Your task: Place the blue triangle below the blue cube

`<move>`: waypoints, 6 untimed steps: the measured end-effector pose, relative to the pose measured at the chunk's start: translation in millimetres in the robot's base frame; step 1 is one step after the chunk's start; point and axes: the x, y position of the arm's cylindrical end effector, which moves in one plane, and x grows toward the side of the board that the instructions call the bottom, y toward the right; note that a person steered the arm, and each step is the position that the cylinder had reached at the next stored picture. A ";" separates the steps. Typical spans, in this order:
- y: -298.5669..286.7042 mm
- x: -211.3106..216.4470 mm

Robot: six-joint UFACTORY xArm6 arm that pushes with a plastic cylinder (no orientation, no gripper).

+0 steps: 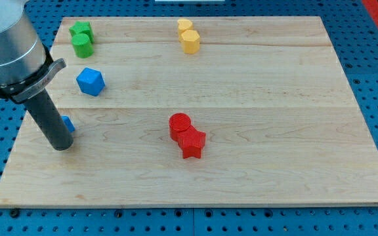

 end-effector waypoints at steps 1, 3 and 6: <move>-8.6 20.9; -72.6 13.9; -41.7 -35.4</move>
